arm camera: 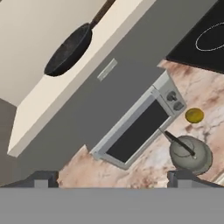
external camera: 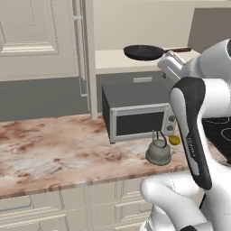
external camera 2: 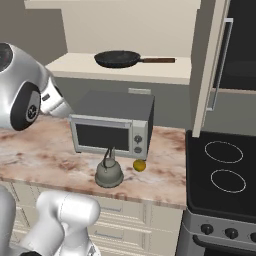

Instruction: Pick the pan from the cabinet and place it on the stove. Then turn on the stove burner for the pan.

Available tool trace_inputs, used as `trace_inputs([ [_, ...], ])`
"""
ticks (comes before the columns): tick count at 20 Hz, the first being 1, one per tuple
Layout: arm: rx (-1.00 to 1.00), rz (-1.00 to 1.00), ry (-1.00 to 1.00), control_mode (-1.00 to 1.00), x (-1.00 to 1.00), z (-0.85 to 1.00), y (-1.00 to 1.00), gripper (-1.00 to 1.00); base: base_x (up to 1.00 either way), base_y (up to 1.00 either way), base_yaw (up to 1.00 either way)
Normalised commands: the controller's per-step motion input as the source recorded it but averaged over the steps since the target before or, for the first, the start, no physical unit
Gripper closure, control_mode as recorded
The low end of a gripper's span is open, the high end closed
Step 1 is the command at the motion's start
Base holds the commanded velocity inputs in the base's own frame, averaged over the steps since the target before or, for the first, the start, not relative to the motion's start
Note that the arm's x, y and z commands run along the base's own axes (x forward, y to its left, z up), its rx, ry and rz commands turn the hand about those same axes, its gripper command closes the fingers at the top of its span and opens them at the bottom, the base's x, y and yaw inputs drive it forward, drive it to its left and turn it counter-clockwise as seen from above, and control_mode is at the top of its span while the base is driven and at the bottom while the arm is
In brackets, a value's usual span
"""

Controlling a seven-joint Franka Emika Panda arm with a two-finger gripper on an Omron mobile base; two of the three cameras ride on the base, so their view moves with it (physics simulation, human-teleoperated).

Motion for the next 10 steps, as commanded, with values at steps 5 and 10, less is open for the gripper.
trace_inputs([
  [5,-0.16,-0.19,-0.02,-1.0,0.43,0.09,-0.66,-1.0,0.0,0.0,0.0],
  [10,-0.1,-0.18,-0.02,-1.0,0.39,0.19,-0.56,-1.0,0.0,0.0,0.0],
])
